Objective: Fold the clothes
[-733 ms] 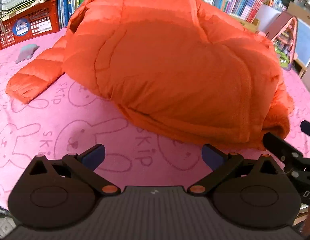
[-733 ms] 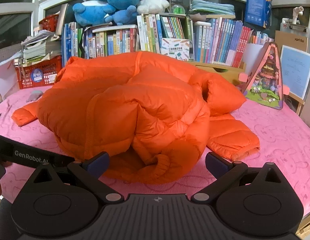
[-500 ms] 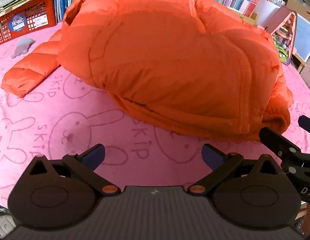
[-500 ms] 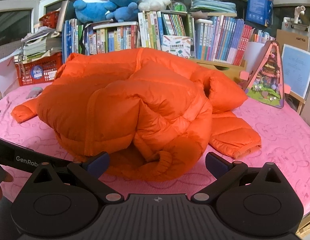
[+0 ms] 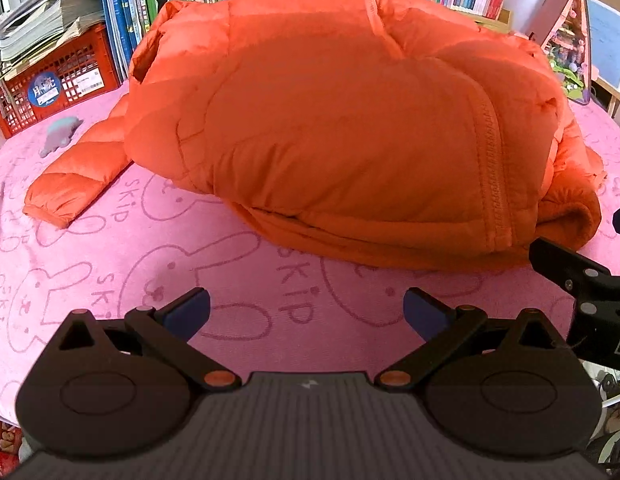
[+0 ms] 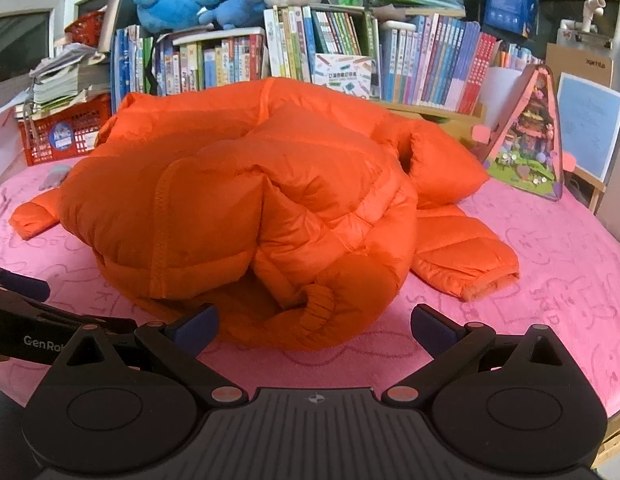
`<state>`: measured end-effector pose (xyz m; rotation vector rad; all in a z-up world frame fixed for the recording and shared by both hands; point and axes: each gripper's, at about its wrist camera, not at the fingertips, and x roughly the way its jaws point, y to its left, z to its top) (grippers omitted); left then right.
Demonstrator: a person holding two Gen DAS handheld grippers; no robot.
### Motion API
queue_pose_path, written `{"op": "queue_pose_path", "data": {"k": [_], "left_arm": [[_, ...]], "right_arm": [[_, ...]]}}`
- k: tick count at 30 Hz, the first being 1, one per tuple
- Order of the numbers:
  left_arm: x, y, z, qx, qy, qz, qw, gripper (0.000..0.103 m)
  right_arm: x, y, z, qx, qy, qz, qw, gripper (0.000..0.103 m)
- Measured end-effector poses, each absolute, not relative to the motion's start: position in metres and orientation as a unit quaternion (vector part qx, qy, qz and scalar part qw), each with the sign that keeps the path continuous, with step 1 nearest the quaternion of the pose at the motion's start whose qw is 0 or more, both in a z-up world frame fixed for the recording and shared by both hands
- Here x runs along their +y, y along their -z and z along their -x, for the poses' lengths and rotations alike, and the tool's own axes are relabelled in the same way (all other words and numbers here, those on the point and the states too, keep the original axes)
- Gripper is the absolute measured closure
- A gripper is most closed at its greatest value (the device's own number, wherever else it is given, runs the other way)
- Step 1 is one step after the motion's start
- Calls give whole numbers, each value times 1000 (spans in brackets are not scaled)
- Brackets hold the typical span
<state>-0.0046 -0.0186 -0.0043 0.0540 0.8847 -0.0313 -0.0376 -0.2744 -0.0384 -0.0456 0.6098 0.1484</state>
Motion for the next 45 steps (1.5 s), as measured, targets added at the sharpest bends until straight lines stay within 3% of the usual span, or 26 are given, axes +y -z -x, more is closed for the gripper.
{"op": "queue_pose_path", "data": {"k": [45], "left_arm": [[-1, 8, 6, 401, 55, 24, 914, 0]], "right_arm": [[-280, 38, 31, 287, -72, 43, 954, 0]]}}
